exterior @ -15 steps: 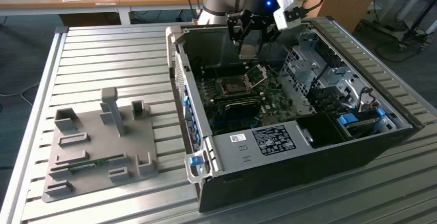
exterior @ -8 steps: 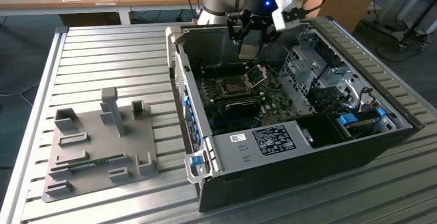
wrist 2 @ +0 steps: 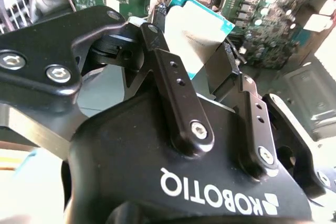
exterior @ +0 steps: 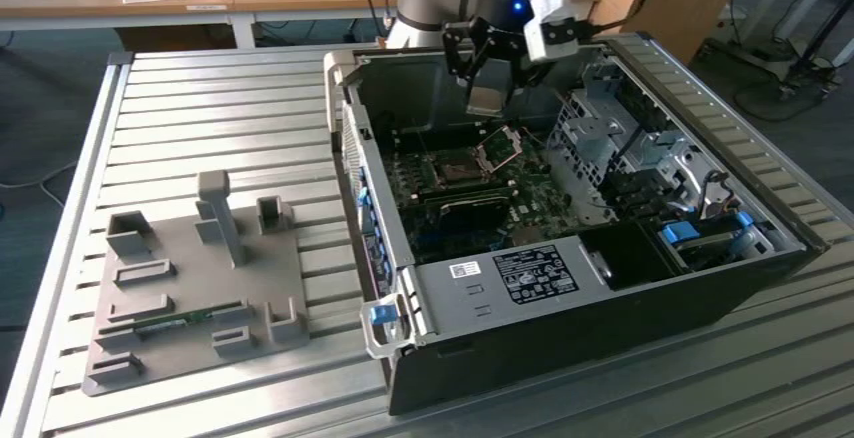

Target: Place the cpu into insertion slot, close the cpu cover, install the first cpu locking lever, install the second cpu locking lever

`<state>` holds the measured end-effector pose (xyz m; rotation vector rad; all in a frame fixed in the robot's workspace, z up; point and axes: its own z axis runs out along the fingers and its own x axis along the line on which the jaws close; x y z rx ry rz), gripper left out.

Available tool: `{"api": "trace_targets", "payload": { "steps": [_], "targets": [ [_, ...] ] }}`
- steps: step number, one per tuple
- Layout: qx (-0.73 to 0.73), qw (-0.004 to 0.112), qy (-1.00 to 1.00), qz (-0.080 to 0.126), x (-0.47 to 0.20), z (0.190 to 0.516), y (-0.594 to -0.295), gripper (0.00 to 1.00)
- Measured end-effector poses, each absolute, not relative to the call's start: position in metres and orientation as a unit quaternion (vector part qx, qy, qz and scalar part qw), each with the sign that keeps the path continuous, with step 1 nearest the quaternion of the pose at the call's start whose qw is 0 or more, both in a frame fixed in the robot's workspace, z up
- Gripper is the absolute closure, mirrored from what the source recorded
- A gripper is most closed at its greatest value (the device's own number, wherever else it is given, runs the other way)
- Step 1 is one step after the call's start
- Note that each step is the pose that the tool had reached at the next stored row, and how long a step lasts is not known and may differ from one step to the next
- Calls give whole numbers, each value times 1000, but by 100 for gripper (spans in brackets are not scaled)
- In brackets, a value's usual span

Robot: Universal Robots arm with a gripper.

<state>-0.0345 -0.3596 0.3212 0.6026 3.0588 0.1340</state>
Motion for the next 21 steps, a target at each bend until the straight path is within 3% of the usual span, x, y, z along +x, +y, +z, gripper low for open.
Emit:
{"api": "trace_targets", "payload": {
  "steps": [21],
  "targets": [
    [352,17,935,41,-34,320,-360,46]
  ]
}}
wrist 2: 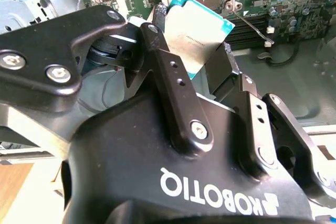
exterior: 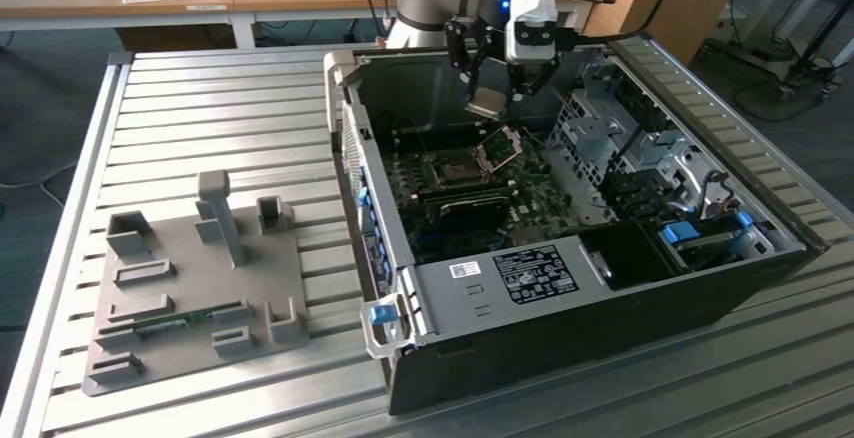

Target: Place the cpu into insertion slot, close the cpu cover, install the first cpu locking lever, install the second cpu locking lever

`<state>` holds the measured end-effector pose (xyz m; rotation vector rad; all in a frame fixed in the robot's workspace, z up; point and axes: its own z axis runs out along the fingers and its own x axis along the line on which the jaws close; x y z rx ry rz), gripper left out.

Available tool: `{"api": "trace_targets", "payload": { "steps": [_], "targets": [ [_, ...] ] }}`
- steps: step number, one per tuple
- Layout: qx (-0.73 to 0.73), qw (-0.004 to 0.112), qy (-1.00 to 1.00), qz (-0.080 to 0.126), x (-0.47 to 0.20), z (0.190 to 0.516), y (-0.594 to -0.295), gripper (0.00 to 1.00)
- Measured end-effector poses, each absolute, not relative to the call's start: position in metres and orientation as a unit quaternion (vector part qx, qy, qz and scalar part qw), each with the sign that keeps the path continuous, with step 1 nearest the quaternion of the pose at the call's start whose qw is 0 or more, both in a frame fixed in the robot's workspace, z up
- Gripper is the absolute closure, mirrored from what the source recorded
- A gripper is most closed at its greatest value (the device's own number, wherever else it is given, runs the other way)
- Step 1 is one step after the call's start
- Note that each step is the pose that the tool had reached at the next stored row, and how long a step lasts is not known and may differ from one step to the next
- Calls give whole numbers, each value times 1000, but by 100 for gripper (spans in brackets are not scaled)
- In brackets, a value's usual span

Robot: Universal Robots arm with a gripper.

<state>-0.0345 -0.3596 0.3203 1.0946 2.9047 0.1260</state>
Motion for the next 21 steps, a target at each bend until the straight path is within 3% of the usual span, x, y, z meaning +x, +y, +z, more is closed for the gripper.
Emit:
{"api": "trace_targets", "payload": {
  "steps": [21],
  "targets": [
    [420,20,907,39,-35,320,-360,46]
  ]
}}
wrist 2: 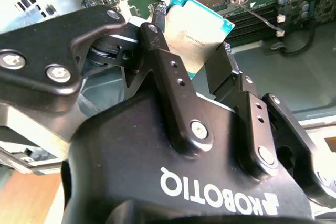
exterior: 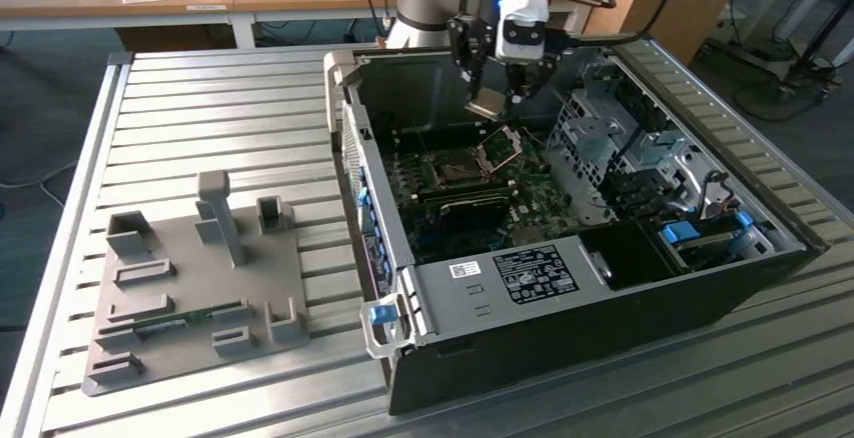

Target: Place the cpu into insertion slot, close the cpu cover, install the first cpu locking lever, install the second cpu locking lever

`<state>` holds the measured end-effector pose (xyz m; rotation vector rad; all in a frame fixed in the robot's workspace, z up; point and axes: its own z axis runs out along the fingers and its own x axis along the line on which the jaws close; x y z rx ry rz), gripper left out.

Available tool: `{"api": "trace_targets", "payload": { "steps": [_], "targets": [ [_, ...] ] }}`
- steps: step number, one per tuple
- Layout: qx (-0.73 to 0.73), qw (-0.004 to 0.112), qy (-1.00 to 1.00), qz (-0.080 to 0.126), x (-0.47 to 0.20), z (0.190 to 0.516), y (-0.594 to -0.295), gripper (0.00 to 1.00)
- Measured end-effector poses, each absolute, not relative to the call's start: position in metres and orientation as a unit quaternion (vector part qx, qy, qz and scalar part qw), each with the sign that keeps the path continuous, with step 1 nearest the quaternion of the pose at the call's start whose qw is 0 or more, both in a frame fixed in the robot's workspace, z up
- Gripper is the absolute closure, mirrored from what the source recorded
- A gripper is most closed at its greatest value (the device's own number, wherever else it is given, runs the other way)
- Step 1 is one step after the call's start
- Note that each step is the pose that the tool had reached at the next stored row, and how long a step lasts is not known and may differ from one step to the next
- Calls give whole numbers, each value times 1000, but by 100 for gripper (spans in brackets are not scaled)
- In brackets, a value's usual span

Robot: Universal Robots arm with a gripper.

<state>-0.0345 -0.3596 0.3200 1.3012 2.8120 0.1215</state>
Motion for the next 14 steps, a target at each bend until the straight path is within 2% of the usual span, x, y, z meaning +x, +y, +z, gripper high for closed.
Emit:
{"api": "trace_targets", "payload": {
  "steps": [14],
  "targets": [
    [452,22,891,38,-35,320,-360,46]
  ]
}}
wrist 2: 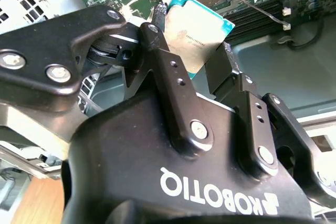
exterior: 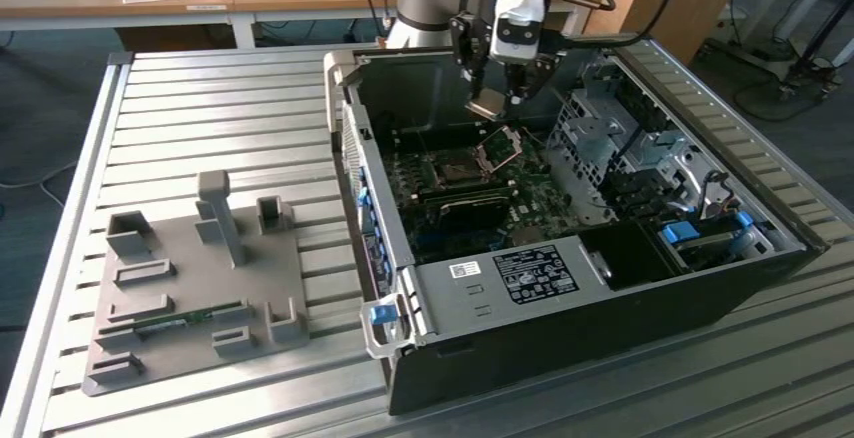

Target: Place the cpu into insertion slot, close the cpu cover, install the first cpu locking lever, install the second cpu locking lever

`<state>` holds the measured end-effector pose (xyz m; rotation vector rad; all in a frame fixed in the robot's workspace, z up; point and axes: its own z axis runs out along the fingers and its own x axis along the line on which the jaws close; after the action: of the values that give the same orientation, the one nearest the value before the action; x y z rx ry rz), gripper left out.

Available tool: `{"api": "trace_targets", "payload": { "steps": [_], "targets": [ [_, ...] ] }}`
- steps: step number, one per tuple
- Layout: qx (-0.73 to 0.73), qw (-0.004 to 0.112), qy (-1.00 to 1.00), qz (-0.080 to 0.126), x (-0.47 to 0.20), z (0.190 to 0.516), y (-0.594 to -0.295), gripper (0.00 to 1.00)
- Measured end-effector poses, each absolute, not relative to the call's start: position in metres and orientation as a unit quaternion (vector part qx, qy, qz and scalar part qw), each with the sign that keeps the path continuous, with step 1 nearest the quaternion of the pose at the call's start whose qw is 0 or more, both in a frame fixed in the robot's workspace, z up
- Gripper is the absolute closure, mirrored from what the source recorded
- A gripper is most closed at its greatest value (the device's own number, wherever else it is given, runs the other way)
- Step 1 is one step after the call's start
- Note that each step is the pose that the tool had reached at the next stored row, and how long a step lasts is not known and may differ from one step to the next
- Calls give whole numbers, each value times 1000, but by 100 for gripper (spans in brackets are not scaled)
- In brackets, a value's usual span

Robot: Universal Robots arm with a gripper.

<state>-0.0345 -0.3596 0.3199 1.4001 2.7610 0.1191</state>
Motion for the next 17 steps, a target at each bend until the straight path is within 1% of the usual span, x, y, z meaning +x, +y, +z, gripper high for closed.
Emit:
{"api": "trace_targets", "payload": {
  "steps": [17],
  "targets": [
    [542,26,839,36,-35,319,-360,46]
  ]
}}
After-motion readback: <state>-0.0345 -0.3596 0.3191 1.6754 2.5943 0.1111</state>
